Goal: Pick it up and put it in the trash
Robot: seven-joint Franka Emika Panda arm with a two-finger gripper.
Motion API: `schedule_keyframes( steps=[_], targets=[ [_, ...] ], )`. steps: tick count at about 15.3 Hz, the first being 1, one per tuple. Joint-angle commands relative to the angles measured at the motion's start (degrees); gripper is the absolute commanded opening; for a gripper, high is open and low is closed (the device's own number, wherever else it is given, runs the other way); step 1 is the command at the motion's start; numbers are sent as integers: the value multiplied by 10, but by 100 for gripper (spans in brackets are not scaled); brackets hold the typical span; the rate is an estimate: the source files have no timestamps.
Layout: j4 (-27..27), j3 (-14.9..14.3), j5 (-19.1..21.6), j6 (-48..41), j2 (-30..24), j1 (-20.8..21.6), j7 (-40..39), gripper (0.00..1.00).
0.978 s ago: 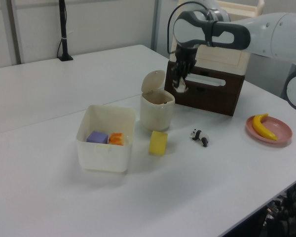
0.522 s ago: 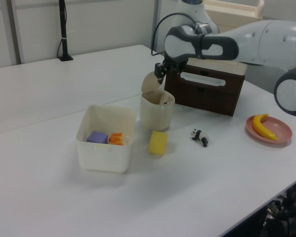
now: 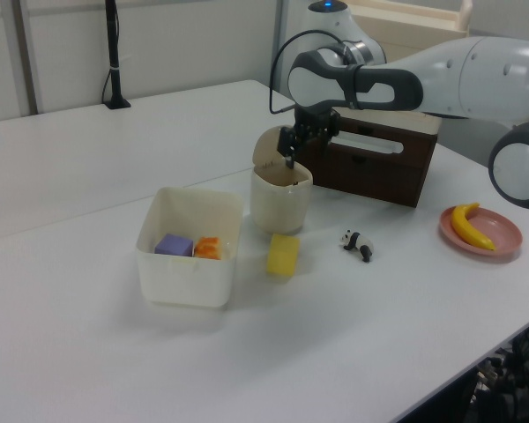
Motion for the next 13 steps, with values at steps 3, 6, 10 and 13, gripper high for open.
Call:
schedule_keyframes(
  steps=[3,6,10,13],
  targets=[
    [-42,-1,19,-139,-77,4,-38,100],
    [-45,-3,35,-143,-91,3,22,100],
    [-41,-2,29,-143,-92,8,109,100],
    [-40,-1,30,-143,-94,10,92,100]
  ],
)
